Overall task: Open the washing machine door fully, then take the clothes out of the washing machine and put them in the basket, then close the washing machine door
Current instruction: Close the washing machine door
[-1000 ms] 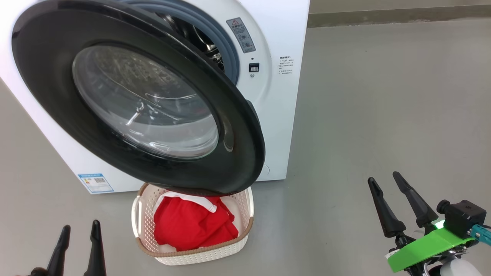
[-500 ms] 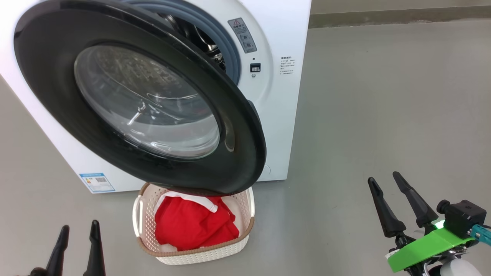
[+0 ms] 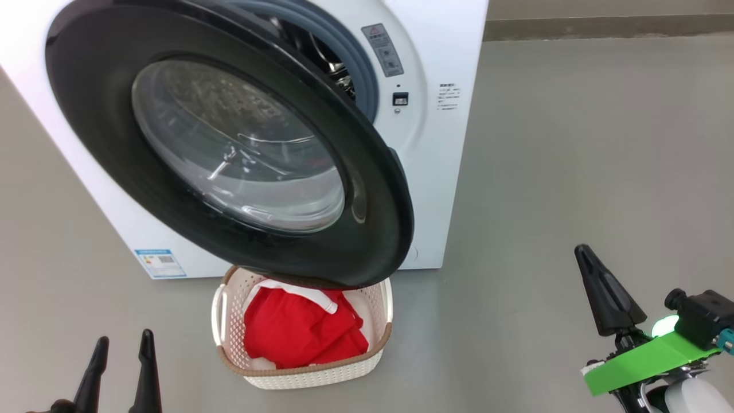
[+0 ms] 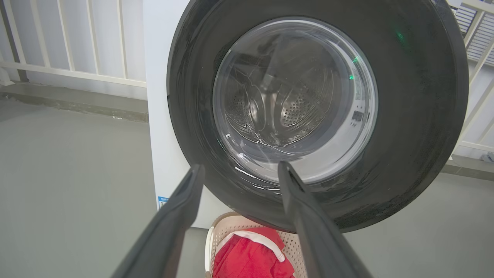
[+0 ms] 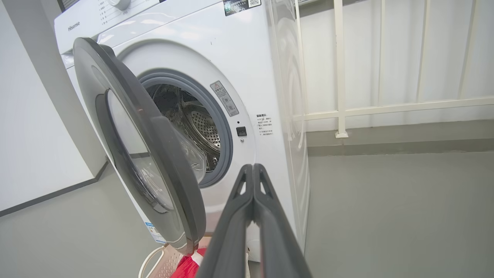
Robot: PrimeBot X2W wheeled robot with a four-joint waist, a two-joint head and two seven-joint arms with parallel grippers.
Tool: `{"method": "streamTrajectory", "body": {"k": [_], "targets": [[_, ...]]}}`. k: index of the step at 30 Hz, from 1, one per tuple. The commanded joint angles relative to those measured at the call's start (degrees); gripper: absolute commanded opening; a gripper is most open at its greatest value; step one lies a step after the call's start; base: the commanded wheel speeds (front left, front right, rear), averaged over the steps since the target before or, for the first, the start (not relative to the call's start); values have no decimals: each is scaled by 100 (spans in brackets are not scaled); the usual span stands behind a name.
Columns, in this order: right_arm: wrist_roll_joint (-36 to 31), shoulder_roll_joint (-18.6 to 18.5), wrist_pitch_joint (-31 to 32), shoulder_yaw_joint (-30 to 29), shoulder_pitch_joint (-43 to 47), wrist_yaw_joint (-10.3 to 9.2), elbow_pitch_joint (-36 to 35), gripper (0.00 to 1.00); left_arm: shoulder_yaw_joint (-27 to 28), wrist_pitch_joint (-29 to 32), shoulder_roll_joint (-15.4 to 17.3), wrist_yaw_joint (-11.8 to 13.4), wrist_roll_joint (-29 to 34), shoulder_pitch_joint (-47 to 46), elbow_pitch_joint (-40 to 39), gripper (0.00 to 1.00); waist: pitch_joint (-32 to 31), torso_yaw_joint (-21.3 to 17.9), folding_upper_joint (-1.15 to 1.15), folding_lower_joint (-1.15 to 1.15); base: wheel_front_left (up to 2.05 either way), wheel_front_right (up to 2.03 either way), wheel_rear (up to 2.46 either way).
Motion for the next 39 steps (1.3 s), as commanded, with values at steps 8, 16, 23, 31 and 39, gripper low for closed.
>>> {"method": "streamTrajectory", "body": {"k": [8, 16, 23, 31, 39], "targets": [[23, -74, -28, 250, -453, 9, -494, 0, 119, -70, 133, -18, -74, -208, -114, 100, 75, 264, 0, 0, 0, 0, 0], [33, -158, -28, 551, -796, 9, -627, 0, 62, -70, 142, -18, -115, -286, -144, 100, 234, 475, 0, 0, 0, 0, 0], [11, -271, -28, 999, -1225, 9, -593, 0, 33, -70, 114, -18, -123, -392, -190, 100, 467, 656, 0, 0, 0, 0, 0], [-14, -570, -28, 1705, -1749, 9, -440, 0, 18, -70, 85, -19, -144, -553, -215, 100, 803, 848, 0, 0, 0, 0, 0], [16, -729, -28, 2355, -2203, 9, -94, 0, -12, -70, 79, -19, -158, -697, -247, 100, 1063, 987, 0, 0, 0, 0, 0]]}}
